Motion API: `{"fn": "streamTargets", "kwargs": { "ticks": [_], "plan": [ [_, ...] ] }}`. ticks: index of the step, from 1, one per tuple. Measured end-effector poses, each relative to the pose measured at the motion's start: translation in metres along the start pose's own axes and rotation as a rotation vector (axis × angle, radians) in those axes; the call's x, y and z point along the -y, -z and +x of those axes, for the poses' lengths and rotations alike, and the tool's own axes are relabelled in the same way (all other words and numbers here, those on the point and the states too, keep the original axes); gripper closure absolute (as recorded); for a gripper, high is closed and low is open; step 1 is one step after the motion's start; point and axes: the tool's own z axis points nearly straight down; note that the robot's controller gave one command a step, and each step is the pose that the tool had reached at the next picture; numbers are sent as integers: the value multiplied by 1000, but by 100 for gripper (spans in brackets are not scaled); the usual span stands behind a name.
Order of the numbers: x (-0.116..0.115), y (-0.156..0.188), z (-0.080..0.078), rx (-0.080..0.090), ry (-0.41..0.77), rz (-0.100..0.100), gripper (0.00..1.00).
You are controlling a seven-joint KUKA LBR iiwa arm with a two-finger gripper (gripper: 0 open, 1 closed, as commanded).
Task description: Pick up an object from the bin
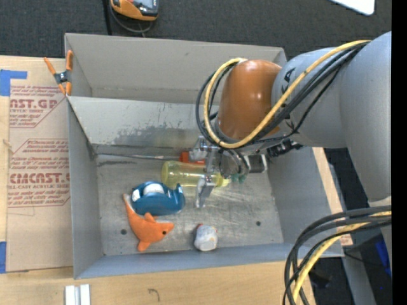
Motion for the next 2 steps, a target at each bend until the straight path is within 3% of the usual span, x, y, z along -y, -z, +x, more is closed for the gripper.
{"fn": "streamTargets", "kwargs": {
  "ticks": [1, 2],
  "plan": [
    [-42, -49, -13, 35, -126, -5, 100],
    [-42, -49, -13, 34, -126, -5, 100]
  ]
}}
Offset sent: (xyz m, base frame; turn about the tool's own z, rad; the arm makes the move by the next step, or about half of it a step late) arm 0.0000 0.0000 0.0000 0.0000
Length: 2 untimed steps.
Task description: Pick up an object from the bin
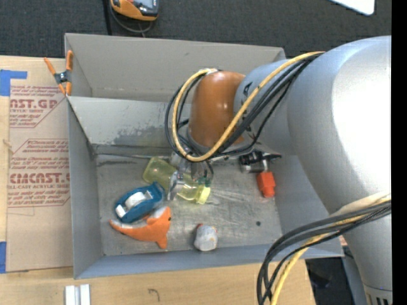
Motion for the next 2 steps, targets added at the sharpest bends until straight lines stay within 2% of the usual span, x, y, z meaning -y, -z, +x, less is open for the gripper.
{"fn": "streamTargets", "kwargs": {
  "ticks": [1, 2],
  "plan": [
    [2, 32, -3, -38, -20, 11, 100],
    [54, 20, -1, -34, -1, 9, 100]
  ]
}}
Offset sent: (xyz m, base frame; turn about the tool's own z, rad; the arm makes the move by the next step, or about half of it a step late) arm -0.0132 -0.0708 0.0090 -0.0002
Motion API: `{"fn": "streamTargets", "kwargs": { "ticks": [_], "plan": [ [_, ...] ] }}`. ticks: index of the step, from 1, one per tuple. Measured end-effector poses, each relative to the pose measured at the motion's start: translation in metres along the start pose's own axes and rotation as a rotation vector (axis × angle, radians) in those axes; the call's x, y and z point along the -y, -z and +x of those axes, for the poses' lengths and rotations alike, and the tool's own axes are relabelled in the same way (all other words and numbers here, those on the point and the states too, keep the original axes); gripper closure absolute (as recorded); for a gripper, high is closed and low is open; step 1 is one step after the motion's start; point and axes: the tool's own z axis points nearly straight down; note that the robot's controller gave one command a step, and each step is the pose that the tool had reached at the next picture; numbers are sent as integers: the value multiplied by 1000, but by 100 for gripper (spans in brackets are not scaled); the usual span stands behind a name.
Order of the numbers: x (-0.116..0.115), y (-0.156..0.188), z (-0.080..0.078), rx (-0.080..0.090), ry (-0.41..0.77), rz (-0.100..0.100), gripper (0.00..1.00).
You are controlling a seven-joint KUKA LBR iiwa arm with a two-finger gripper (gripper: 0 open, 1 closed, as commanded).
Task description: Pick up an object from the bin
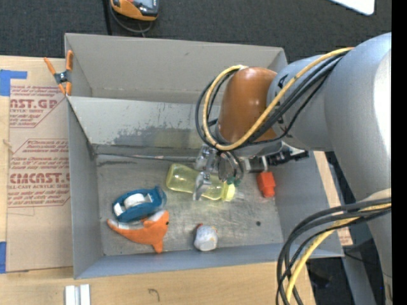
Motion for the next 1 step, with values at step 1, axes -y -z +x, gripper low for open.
{"fn": "streamTargets", "kwargs": {
  "ticks": [1],
  "plan": [
    [-102, 67, 65, -4, 230, 0, 100]
  ]
}}
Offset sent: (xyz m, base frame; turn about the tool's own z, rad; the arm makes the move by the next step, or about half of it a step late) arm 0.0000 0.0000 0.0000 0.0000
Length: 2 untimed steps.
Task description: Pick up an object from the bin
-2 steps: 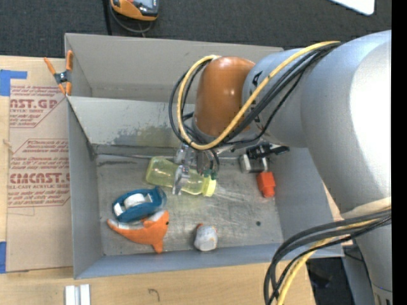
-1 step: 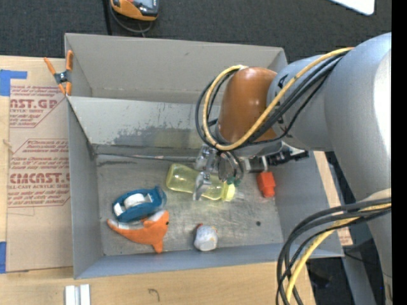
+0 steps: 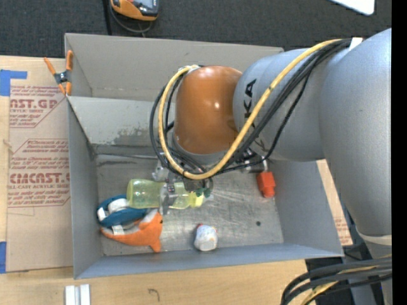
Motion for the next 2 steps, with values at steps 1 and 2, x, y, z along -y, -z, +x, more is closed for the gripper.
{"fn": "streamTargets", "kwargs": {
  "ticks": [1, 2],
  "plan": [
    [0, 0, 0, 0, 0, 0, 100],
    [7, 93, -3, 1, -30, 1, 100]
  ]
}}
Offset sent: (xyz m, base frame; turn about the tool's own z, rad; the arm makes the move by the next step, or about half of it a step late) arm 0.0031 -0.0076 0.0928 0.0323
